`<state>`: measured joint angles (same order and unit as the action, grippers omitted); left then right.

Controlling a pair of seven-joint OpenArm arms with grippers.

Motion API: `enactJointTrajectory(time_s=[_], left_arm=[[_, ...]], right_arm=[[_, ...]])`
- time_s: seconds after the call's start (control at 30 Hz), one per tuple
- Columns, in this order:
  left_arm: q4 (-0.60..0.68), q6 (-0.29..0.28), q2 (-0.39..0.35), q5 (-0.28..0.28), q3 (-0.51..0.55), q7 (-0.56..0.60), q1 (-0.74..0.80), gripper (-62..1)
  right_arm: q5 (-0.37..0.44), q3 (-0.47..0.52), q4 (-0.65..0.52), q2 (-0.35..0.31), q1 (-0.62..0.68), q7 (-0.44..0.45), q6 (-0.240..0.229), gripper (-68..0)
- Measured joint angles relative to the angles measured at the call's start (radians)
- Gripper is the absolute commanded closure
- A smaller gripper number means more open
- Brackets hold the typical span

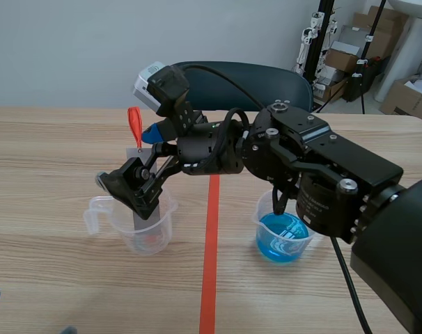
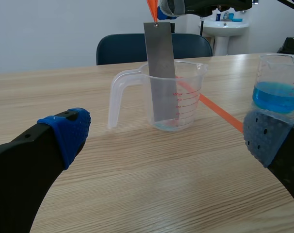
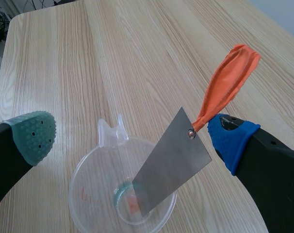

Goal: Do the redox reaction experiment. put the plate into the left beaker

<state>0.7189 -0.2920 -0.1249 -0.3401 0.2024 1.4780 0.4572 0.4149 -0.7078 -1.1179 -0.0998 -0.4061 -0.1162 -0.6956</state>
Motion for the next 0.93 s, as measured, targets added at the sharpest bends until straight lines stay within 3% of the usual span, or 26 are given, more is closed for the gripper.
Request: enactJointTrajectory(time_s=[0.93], left_arm=[[0.000,0.000,0.000,0.000,0.000,0.000,0.000,-62.3]], right_arm=[[0.000,0.000,0.000,0.000,0.000,-0.012,0.000,-67.9]])
